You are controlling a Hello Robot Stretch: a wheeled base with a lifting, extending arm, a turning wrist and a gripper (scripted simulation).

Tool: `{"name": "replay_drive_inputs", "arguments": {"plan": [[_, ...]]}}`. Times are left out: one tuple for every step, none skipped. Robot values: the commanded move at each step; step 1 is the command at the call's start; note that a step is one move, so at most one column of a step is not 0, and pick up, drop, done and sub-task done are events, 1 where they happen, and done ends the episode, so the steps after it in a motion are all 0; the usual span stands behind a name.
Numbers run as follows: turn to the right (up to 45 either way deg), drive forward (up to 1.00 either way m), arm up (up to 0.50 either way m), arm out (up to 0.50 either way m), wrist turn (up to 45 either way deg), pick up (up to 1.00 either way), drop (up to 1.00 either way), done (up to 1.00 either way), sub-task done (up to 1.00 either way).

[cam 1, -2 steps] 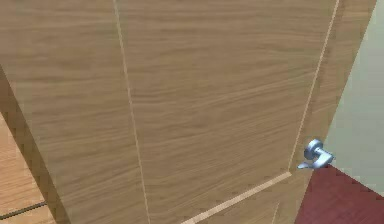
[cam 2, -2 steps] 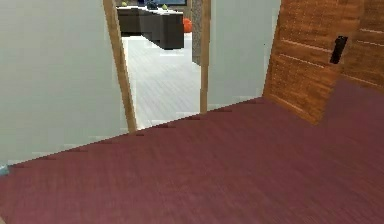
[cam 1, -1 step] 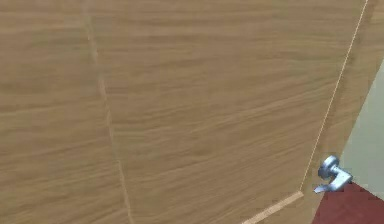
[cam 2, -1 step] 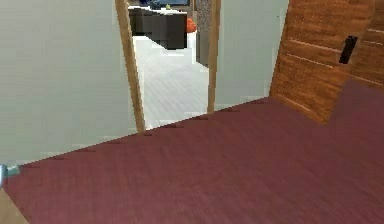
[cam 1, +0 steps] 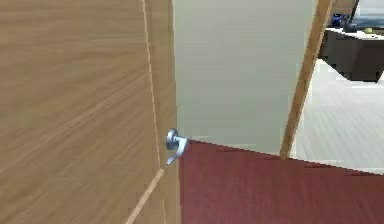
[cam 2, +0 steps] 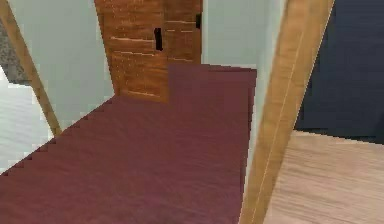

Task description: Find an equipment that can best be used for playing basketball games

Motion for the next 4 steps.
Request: {"name": "replay_drive_inputs", "arguments": {"plan": [[45.0,0.00,0.00,0.00,0.0,0.00,0.00,0.00,0.00],[0.0,0.30,0.00,0.00,0.0,0.00,0.00,0.00,0.00],[45.0,0.00,0.00,0.00,0.0,0.00,0.00,0.00,0.00],[3.0,0.00,0.00,0.00,0.0,0.00,0.00,0.00,0.00]]}}
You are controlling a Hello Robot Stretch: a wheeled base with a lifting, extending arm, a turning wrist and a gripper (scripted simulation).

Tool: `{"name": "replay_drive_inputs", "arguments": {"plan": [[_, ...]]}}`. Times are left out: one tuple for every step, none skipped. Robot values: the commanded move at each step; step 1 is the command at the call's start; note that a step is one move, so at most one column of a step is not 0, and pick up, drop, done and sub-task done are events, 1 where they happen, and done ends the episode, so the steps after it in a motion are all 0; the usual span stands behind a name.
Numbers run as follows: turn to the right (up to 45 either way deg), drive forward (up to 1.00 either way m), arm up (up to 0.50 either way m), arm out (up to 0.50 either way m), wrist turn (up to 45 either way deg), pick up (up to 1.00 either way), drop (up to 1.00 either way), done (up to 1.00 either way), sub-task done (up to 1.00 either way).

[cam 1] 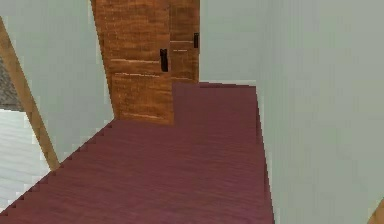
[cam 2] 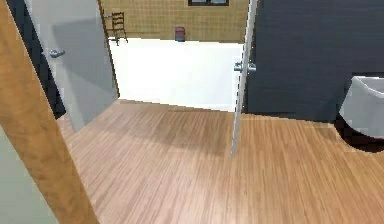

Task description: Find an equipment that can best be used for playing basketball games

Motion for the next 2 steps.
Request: {"name": "replay_drive_inputs", "arguments": {"plan": [[0.0,1.00,0.00,0.00,0.0,0.00,0.00,0.00,0.00],[3.0,0.00,0.00,0.00,0.0,0.00,0.00,0.00,0.00]]}}
